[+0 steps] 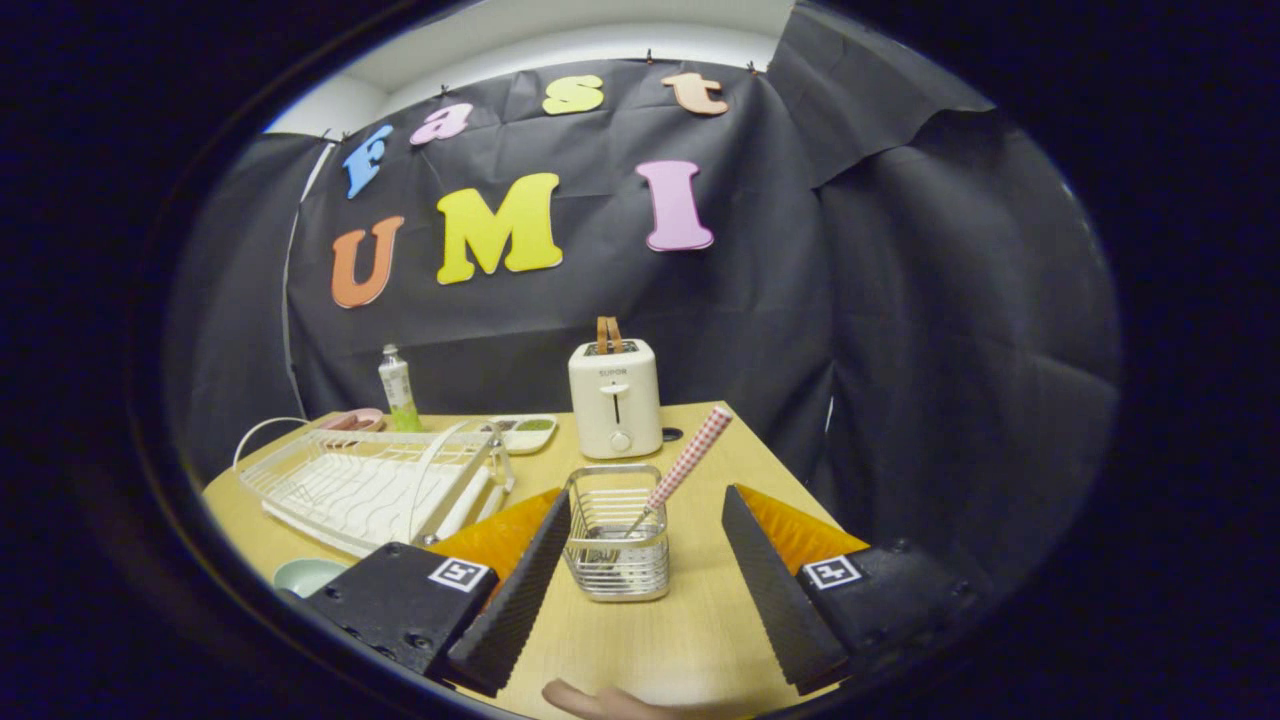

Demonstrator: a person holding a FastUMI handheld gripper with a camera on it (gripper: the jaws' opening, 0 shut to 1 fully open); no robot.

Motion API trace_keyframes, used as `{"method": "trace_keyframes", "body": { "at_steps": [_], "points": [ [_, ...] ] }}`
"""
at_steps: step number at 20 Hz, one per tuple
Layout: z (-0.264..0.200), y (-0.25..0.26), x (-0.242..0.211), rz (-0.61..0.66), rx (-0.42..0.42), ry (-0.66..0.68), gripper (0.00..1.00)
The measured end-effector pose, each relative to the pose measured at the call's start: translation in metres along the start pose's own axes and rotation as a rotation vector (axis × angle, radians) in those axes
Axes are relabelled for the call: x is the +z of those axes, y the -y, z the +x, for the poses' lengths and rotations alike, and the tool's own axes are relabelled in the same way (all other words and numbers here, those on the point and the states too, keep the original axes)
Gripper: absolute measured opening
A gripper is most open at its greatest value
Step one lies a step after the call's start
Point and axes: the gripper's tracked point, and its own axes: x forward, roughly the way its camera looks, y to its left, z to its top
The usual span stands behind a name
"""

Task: Take the plate from the dish rack, then take the spoon from the basket and place it into the plate.

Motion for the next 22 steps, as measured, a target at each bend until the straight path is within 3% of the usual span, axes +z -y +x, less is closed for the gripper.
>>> {"method": "trace_keyframes", "body": {
  "at_steps": [5, 9, 10, 12, 17, 22],
  "points": [
    [0.043, 0.013, 0.011, 0.101, -0.037, -0.025, 0.97],
    [0.067, 0.005, 0.004, 0.190, 0.025, -0.073, 0.37],
    [0.070, 0.004, 0.006, 0.197, 0.032, -0.061, 0.30],
    [0.066, -0.006, 0.010, 0.214, 0.074, -0.043, 0.26],
    [0.058, -0.003, 0.032, 0.167, 0.032, 0.040, 0.19],
    [0.033, -0.010, 0.063, 0.072, 0.000, 0.130, 0.18]
  ]
}}
